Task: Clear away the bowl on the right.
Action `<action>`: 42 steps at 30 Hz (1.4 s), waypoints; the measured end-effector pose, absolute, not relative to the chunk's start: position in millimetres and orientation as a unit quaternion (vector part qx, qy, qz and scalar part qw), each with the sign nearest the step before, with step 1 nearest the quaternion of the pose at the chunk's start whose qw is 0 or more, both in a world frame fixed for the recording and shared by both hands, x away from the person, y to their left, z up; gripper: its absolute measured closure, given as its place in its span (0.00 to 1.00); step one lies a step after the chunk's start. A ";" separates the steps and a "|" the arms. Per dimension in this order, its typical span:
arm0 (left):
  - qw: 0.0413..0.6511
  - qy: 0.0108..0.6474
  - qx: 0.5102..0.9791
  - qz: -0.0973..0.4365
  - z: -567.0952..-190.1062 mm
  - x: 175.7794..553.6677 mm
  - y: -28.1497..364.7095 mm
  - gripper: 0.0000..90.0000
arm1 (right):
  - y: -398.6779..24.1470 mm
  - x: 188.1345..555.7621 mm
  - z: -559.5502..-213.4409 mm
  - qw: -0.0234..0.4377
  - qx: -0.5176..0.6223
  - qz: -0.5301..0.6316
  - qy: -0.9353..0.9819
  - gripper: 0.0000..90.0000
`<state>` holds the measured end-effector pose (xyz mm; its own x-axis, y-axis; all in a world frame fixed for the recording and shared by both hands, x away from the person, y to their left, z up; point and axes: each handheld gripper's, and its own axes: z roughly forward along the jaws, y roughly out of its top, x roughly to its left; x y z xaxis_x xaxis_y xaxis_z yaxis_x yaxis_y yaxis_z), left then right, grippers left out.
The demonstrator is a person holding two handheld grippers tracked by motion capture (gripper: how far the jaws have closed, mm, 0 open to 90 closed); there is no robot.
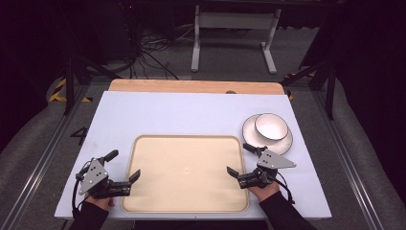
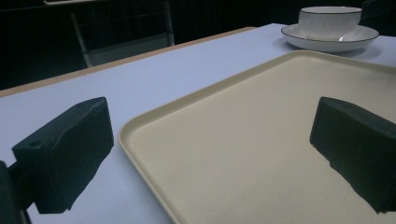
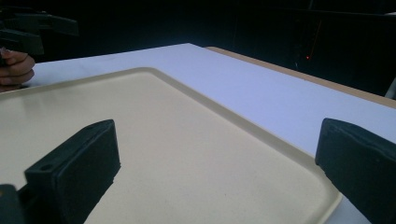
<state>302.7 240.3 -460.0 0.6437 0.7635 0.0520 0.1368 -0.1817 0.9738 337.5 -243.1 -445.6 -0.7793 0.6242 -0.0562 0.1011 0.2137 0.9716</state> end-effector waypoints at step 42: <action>0.554 0.315 0.716 0.286 -459.9 301.2 240.1 0.00 | -240.7 338.5 -395.8 0.217 0.227 0.578 0.753 0.06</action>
